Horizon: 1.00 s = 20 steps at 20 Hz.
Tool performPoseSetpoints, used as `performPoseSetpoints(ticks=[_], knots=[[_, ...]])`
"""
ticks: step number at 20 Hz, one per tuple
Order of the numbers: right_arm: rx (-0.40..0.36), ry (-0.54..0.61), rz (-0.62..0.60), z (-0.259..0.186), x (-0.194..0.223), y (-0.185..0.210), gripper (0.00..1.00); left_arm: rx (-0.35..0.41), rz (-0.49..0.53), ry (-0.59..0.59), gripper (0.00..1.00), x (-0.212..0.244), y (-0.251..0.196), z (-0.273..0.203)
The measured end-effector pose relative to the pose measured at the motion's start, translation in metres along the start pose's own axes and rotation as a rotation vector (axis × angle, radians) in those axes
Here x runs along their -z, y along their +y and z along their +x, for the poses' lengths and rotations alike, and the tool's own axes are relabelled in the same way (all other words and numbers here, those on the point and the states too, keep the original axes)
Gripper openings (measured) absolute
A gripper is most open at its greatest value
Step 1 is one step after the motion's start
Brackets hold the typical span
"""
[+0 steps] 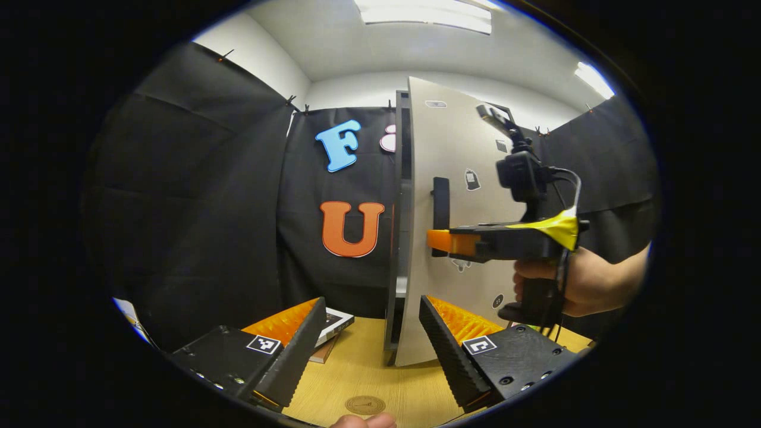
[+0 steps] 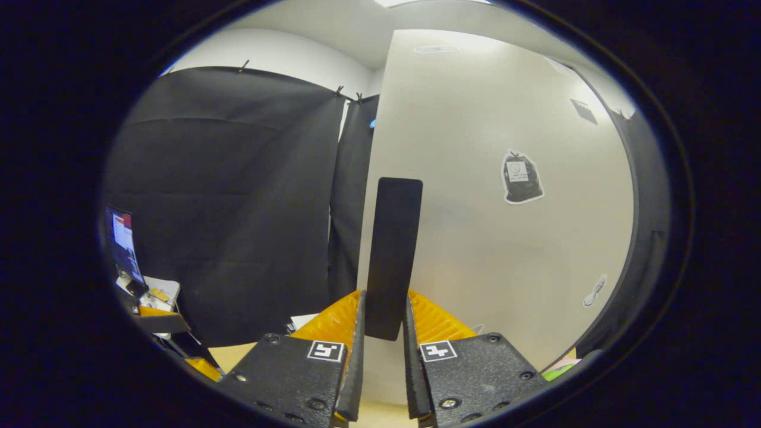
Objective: Open the cabinet door with the right hand, grasp the bottle in the cabinet with the left hand and place it on the coaster, then close the cabinet door with the right hand.
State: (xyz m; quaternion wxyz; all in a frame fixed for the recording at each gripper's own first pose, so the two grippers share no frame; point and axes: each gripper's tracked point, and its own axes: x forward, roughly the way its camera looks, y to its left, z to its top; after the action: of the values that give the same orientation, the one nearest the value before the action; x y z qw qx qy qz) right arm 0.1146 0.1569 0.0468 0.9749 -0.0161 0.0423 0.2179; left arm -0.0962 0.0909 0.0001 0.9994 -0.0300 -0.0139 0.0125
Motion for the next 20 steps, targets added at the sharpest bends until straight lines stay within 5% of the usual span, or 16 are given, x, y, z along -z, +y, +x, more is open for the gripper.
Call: performPoseSetpoints(ticks=[8, 10, 12, 16, 17, 20], knots=[[-0.068, -0.024, -0.008, -0.037, -0.001, -0.012, 0.33, 0.006, -0.003, 0.046, 0.95, 0.016, 0.008, 0.006], [-0.059, -0.021, -0.054, -0.066, 0.013, -0.02, 0.07, 0.015, 0.006, 0.041, 0.95, 0.015, 0.004, 0.01], [-0.109, 0.056, -0.021, -0.082, 0.04, -0.011, 0.06, 0.013, 0.005, 0.058, 0.95, 0.02, 0.005, 0.019], [0.009, -0.006, -0.021, -0.036, 0.017, -0.032, 0.02, -0.024, -0.028, 0.071, 0.95, 0.024, 0.017, 0.021], [0.018, -0.022, -0.001, -0.012, 0.004, -0.032, 0.07, -0.028, -0.037, 0.087, 0.95, 0.032, 0.022, 0.019], [0.091, -0.004, 0.036, 0.042, -0.008, -0.04, 0.97, -0.064, -0.038, 0.127, 0.95, 0.045, 0.035, 0.007]])
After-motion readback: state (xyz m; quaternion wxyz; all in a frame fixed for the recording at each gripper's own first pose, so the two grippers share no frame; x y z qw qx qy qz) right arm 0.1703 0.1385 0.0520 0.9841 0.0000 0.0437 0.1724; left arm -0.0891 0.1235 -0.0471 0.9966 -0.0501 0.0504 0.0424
